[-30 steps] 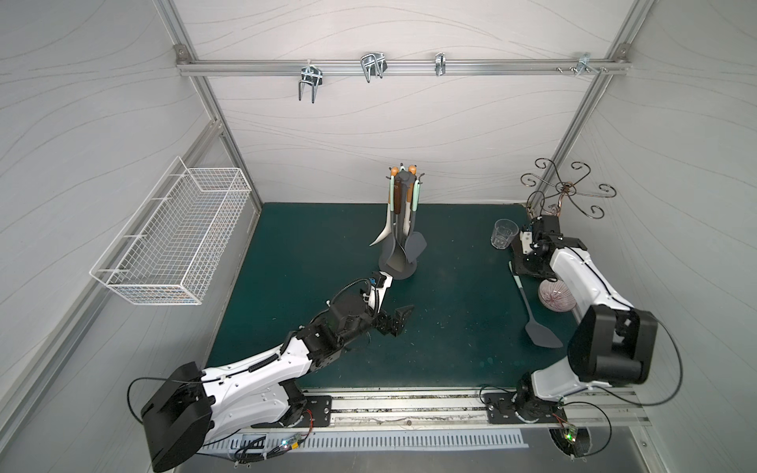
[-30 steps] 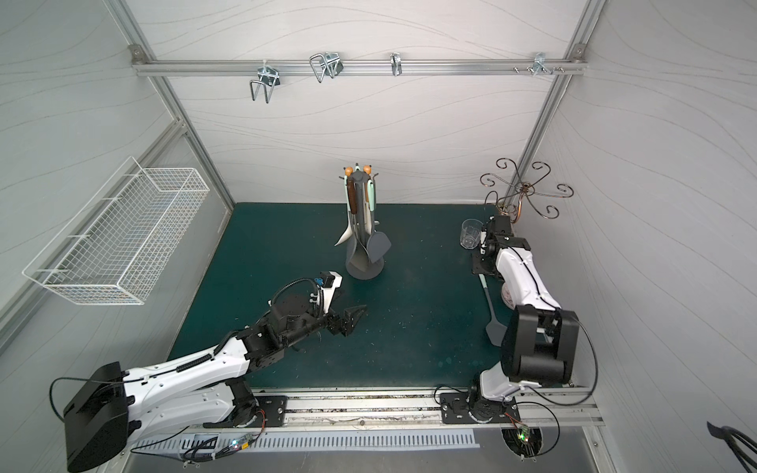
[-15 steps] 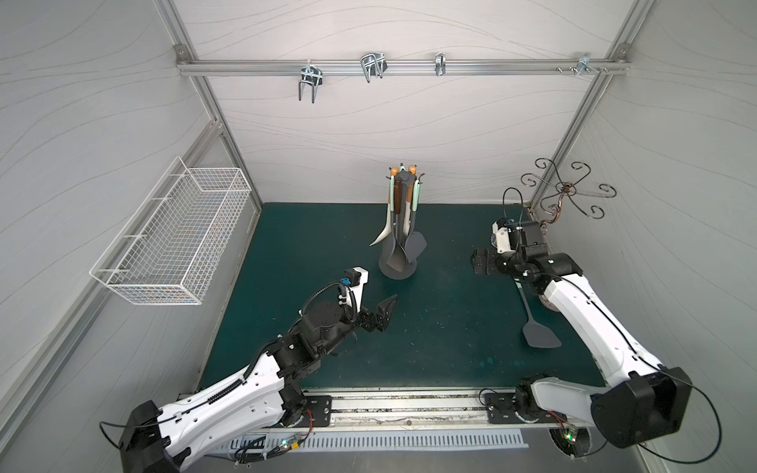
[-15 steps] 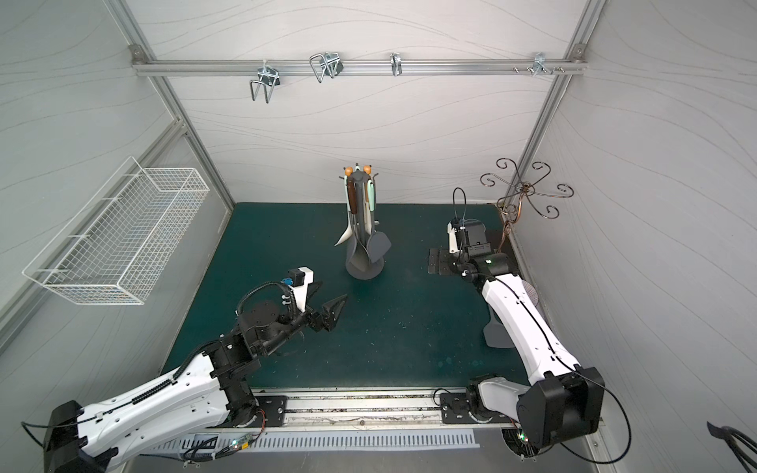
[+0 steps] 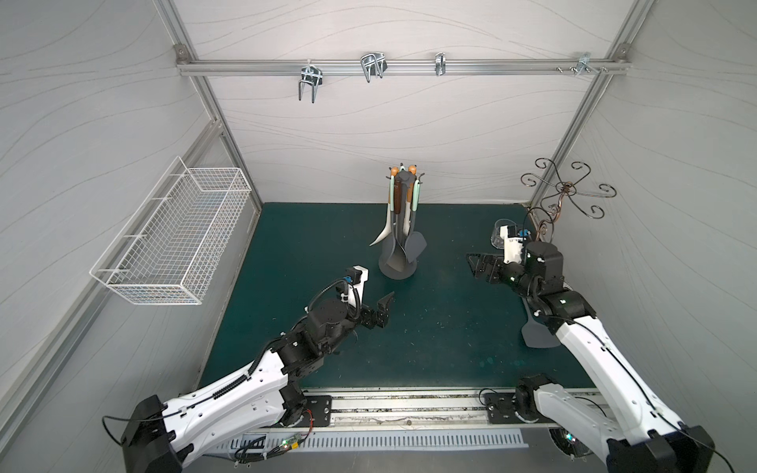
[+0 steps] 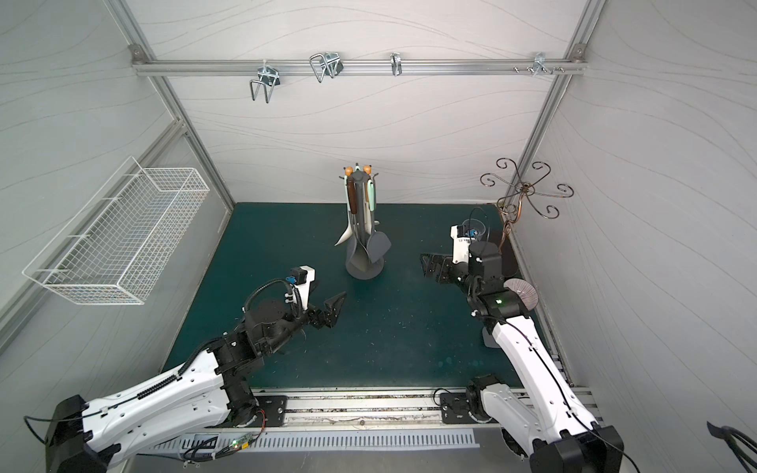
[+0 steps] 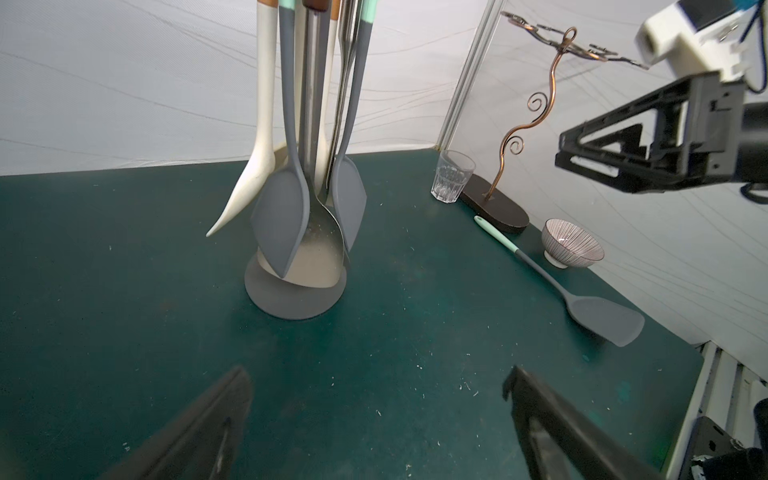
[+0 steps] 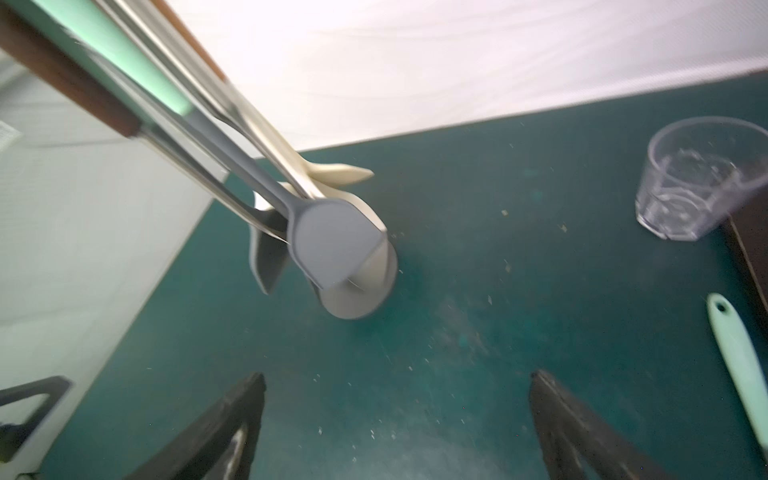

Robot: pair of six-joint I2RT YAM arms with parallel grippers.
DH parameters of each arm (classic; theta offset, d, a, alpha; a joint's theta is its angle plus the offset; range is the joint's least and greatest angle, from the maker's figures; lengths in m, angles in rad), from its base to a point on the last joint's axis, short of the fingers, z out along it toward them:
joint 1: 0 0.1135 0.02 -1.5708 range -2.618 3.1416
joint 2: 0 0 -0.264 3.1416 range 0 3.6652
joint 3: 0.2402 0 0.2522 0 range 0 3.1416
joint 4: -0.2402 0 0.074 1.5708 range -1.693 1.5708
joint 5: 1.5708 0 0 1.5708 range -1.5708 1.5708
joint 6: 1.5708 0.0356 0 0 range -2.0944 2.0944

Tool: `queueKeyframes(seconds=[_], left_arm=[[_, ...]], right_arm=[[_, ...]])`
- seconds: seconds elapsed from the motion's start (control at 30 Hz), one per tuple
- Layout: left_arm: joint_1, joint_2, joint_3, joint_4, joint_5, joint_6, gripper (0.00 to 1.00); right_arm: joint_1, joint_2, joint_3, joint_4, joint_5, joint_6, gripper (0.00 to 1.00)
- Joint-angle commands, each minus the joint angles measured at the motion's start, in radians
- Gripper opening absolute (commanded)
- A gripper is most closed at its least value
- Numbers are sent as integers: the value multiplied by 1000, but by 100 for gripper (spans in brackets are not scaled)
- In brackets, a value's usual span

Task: Take the spatula off the kitchen utensil rack
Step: Take off the spatula from the rack.

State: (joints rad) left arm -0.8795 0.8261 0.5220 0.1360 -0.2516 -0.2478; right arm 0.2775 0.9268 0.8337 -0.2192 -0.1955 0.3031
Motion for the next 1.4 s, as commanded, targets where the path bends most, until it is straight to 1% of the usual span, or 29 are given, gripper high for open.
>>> queueKeyframes(seconds=[0.0,0.17,0.3,0.37,0.43,0.5,0.6,0.7,0.77,0.87,1.03,1.1,1.17,1.2,1.27,1.37], left_arm=[[-3,34,139,-9,8,-4,100],[-2,98,222,5,50,76,100],[8,139,252,45,20,154,100],[44,157,276,43,48,158,100],[109,175,297,37,114,138,100],[183,190,309,42,184,105,100],[275,212,308,76,268,67,100],[367,250,314,100,359,24,100],[412,269,316,115,398,7,100],[452,286,311,151,438,4,100],[499,327,314,233,484,4,100],[504,352,324,264,498,10,100],[505,375,341,278,519,23,99],[505,380,344,278,524,26,99],[505,390,342,277,531,40,99],[505,406,334,335,540,54,99]], right_arm=[[5,2,-8,152,-91,28,99],[5,34,6,220,-141,76,99],[5,35,-27,342,-208,81,99],[5,45,-32,381,-283,43,99],[5,69,-31,426,-340,32,99],[8,99,-41,501,-377,36,94],[31,150,-36,552,-363,12,86],[73,210,-6,559,-327,-56,80],[106,252,16,558,-302,-102,73],[135,324,48,583,-289,-140,69],[156,418,73,682,-268,-184,67],[155,452,80,732,-265,-191,65],[155,487,99,767,-261,-197,58],[155,503,108,778,-260,-200,56],[156,535,128,814,-266,-203,55],[156,577,150,863,-249,-202,53]])
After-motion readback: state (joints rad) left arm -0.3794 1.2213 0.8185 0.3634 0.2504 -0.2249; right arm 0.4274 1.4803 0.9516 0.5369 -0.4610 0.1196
